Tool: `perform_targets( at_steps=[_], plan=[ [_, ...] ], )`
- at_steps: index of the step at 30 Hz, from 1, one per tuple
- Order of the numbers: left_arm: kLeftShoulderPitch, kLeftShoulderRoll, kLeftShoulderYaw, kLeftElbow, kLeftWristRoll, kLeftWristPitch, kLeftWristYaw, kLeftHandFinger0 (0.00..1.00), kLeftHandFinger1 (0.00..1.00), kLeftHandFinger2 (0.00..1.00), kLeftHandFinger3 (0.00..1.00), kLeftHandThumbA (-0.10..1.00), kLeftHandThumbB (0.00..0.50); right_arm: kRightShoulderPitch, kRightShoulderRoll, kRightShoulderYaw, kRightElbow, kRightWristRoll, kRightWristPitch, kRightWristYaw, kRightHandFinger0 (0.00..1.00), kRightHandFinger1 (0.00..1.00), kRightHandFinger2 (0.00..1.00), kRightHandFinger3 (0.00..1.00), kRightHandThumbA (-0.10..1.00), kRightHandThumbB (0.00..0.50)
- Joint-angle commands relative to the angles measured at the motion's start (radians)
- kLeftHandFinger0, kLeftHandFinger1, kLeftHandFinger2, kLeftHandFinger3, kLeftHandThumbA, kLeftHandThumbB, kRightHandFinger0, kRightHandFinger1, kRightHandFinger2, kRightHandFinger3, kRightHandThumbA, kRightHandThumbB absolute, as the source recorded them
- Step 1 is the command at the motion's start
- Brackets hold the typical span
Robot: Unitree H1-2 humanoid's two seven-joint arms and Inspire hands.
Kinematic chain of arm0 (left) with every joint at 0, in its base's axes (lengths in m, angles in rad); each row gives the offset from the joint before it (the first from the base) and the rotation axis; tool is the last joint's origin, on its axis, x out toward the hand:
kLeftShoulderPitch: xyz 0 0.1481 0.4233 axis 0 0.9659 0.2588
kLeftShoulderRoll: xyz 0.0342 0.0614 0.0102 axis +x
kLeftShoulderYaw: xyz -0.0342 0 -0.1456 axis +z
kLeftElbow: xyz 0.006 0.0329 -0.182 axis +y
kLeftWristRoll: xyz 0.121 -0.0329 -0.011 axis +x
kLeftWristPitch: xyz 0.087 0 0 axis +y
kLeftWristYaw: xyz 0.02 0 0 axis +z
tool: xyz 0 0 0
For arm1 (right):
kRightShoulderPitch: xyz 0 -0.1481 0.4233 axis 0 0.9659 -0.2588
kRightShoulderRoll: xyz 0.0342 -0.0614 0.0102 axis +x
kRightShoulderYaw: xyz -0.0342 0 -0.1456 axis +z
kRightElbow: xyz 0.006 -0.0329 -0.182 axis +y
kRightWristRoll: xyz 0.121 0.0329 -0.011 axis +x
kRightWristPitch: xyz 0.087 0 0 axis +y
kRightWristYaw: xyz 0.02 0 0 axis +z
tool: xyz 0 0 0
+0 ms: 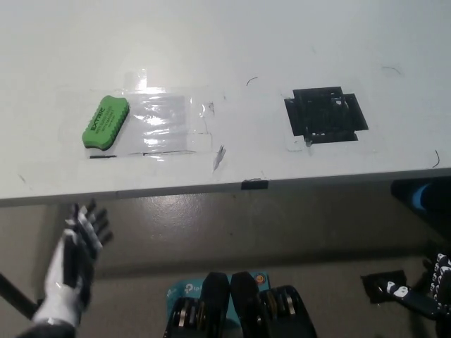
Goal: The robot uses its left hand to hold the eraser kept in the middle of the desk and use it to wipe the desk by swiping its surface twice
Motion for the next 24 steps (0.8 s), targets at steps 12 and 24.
perform_targets(
  at_steps=[12, 24],
  plan=[
    [-0.402, 0.356, -0.058, 0.113, -0.034, 0.025, -0.064, 1.00, 1.00, 1.00, 1.00, 1.00, 0.213, 0.004, -0.034, -0.007, -0.048, -0.003, 0.012, 0.006, 1.00, 1.00, 1.00, 1.00, 1.00, 0.057],
    [-0.728, 0.530, -0.498, 0.536, 0.512, -0.223, -0.073, 1.00, 1.00, 1.00, 1.00, 1.00, 0.139, 0.000, -0.032, -0.014, -0.050, 0.007, 0.012, 0.006, 1.00, 1.00, 1.00, 1.00, 1.00, 0.069]
  ],
)
